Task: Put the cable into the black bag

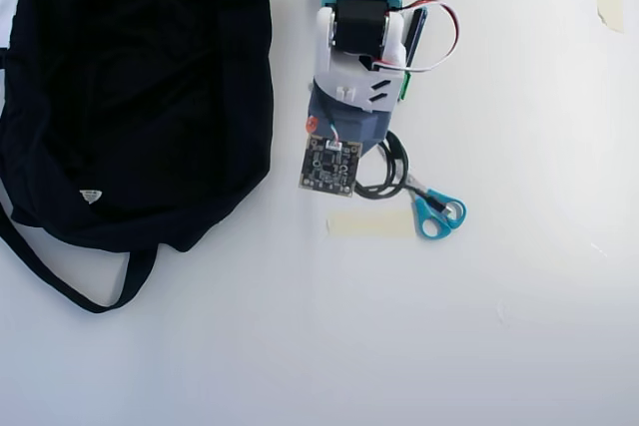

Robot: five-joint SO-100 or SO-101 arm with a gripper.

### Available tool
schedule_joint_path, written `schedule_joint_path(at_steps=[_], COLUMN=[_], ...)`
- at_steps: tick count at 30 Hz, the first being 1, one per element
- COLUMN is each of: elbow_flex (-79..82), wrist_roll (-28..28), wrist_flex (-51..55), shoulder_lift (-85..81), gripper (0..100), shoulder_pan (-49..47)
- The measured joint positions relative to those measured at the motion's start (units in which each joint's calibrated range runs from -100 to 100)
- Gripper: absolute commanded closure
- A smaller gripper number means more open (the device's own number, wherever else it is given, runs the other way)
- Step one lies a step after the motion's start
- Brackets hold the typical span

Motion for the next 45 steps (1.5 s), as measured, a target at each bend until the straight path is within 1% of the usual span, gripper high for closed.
schedule_joint_path(at_steps=[3,5,9,13,16,20,24,26,27,28,31,33,35,37,41,44,45], elbow_flex=[12.5,20.2,33.4,41.1,43.4,44.4,47.0,48.4,48.7,48.8,45.9,40.5,33.0,29.6,29.7,29.6,28.7], wrist_roll=[-0.4,-1.9,-4.4,-5.2,-6.2,-6.9,-8.1,-7.9,-7.2,-6.3,-3.4,-2.6,-0.4,0.3,0.2,-0.1,-0.5], wrist_flex=[0.0,0.0,0.0,0.0,0.0,-1.9,-11.1,-16.7,-19.6,-21.6,-30.1,-31.1,-31.8,-31.8,-31.1,-29.6,-27.1], shoulder_lift=[-9.1,-15.6,-28.6,-38.6,-42.6,-42.8,-42.8,-42.5,-41.3,-39.8,-28.3,-20.6,-12.7,-12.4,-12.3,-12.3,-12.4], gripper=[98,98,98,98,98,98,98,98,98,98,98,98,97,97,80,76,76], shoulder_pan=[0.0,1.2,6.9,11.3,17.3,26.9,35.1,39.5,43.9,46.0,52.0,53.6,58.7,59.4,59.5,58.6,57.2])
